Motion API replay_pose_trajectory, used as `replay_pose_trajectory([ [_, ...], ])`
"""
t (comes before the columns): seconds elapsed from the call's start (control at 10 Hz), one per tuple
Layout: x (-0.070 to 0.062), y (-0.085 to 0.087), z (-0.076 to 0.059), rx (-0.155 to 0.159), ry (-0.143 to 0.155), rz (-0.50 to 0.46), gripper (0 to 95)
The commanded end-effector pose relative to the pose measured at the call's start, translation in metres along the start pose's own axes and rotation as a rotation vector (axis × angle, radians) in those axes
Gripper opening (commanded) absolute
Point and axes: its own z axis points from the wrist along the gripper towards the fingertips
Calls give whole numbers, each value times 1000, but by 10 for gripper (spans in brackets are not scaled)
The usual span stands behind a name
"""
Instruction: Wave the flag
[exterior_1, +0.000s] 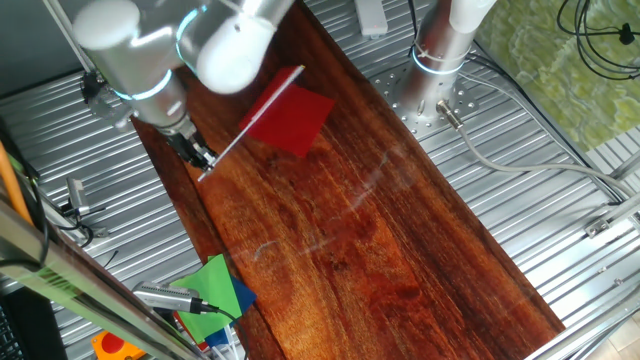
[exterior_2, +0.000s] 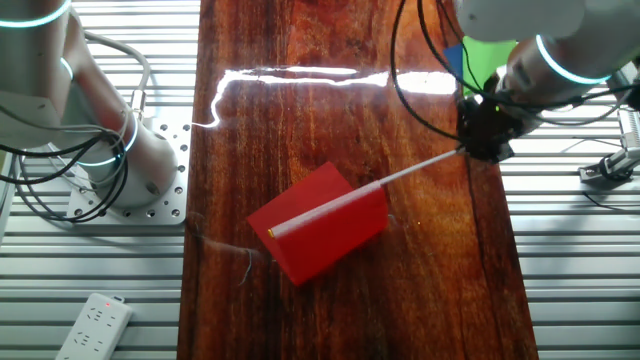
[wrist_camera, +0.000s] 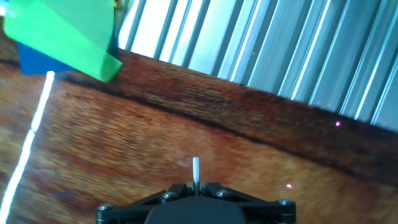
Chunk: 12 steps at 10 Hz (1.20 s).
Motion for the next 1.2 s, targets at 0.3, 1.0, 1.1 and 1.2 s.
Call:
replay_pose_trajectory([
  [0.3,-3,8,19,3,-6,20,0],
  [1.0,-3,9,40,7,-15,35,0],
  [1.1,-2,9,41,6,-15,35,0],
  [1.2,-2,9,43,6,-15,37,0],
])
